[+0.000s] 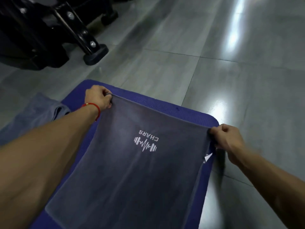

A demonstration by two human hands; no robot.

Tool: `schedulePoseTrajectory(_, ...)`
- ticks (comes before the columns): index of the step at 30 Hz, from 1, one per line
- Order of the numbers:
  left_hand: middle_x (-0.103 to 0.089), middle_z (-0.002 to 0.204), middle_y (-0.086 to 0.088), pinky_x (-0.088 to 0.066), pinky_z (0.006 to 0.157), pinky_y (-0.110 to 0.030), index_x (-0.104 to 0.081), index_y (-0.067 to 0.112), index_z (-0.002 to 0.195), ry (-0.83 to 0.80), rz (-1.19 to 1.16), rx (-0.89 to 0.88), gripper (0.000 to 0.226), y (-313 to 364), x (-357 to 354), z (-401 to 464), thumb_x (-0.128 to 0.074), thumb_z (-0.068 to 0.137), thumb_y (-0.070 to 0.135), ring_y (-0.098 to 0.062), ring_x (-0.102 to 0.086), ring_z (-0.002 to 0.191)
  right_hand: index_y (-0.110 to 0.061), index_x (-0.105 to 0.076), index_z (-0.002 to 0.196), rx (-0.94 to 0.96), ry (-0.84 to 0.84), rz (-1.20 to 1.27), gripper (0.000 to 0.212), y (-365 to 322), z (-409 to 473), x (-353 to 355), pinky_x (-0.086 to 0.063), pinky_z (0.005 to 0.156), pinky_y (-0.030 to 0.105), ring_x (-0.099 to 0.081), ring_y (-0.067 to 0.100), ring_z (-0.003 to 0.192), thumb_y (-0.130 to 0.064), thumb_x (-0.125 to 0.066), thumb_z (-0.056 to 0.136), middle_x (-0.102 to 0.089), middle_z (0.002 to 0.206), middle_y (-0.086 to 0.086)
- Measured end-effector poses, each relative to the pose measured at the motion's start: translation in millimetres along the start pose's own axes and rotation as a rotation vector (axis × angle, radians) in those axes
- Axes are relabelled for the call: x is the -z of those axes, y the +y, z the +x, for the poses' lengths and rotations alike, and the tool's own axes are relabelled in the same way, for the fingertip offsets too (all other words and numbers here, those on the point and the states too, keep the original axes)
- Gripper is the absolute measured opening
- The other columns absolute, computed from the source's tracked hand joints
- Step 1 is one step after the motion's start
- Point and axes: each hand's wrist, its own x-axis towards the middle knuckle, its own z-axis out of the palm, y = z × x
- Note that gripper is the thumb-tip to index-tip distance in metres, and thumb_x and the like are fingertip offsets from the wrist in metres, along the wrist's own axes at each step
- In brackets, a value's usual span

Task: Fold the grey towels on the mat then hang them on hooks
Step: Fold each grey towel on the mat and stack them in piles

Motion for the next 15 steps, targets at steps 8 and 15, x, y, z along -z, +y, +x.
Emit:
schedulePoseTrajectory(8,-0.073,0.099,-0.012,-0.055,0.094,-0.045,-0.065,0.026,0.077,-0.013,0.102,0.088,0.014,-3.2,-65.4,29.2,-0.066,0.090,0.022,-0.033,-0.068,0.099,-0.019,-0.064,0.070,0.242,0.035,-0.362,0.016,20.3,17.9,-6.1,-0.043,0.058,0.030,-0.062,0.015,0.065,-0.015,-0.072,0.083,-0.067,0.067,-0.004)
schedulePoseTrajectory(15,-0.074,0.106,-0.015,-0.050,0.097,-0.038,-0.076,0.010,0.101,-0.157,0.156,0.086,0.015,-12.7,-93.5,42.0,-0.065,0.094,0.018,-0.035,-0.066,0.108,-0.023,-0.058,0.097,0.424,-0.010,-0.505,0.010,29.2,21.6,-5.9,-0.048,0.072,0.038,-0.057,0.023,0.078,-0.019,-0.065,0.090,-0.057,0.089,0.000)
